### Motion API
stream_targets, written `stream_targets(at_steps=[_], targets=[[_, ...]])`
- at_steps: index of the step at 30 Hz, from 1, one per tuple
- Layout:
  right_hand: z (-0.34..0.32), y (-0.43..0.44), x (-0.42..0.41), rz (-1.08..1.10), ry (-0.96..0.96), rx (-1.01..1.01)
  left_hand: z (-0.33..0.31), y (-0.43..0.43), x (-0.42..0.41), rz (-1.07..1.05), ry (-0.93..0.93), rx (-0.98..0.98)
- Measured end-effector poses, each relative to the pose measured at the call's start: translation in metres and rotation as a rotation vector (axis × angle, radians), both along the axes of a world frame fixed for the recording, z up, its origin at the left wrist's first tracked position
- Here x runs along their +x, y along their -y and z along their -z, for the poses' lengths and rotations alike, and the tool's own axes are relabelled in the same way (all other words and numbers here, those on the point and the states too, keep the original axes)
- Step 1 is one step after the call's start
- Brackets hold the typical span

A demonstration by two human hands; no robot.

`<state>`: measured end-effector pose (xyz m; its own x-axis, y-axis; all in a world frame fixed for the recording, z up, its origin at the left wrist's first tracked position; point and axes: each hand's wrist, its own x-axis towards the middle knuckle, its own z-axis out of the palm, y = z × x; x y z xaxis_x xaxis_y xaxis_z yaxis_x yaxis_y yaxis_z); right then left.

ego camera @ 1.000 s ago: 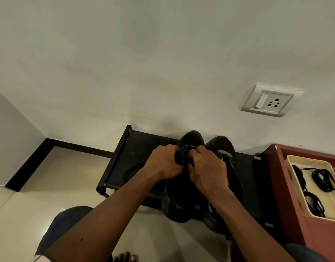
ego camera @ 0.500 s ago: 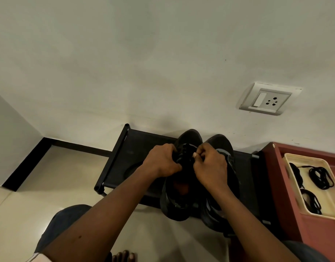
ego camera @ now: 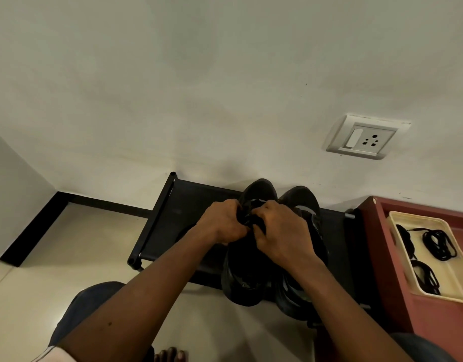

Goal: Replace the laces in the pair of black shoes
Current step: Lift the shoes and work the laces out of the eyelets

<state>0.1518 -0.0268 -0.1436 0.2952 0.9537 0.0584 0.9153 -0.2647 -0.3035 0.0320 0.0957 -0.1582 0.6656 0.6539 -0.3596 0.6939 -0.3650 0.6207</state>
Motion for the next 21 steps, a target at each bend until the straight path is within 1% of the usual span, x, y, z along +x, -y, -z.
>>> stream_targets(at_steps=[2, 5, 7, 10, 15, 18, 21], targets=[[0.002, -0.001, -0.001, 0.022, 0.064, -0.008, 0.000, -0.001, 0.000, 0.001, -0.004, -0.024], [0.004, -0.003, 0.003, 0.104, 0.108, 0.051, 0.000, -0.002, 0.000, 0.002, -0.017, -0.047], [0.007, -0.004, 0.004, 0.166, 0.060, 0.080, -0.001, -0.001, 0.000, -0.005, -0.010, -0.071], [0.010, -0.003, 0.006, 0.238, -0.069, 0.108, -0.001, 0.000, -0.001, -0.010, -0.005, -0.093], [0.012, -0.005, 0.014, 0.351, -0.126, 0.132, -0.002, 0.000, -0.002, -0.020, -0.001, -0.143], [0.011, -0.006, 0.030, 0.525, -0.270, 0.154, -0.001, 0.000, -0.003, -0.030, 0.010, -0.173], [0.010, -0.007, 0.045, 0.700, -0.552, 0.232, 0.000, -0.001, -0.003, -0.044, 0.012, -0.183]])
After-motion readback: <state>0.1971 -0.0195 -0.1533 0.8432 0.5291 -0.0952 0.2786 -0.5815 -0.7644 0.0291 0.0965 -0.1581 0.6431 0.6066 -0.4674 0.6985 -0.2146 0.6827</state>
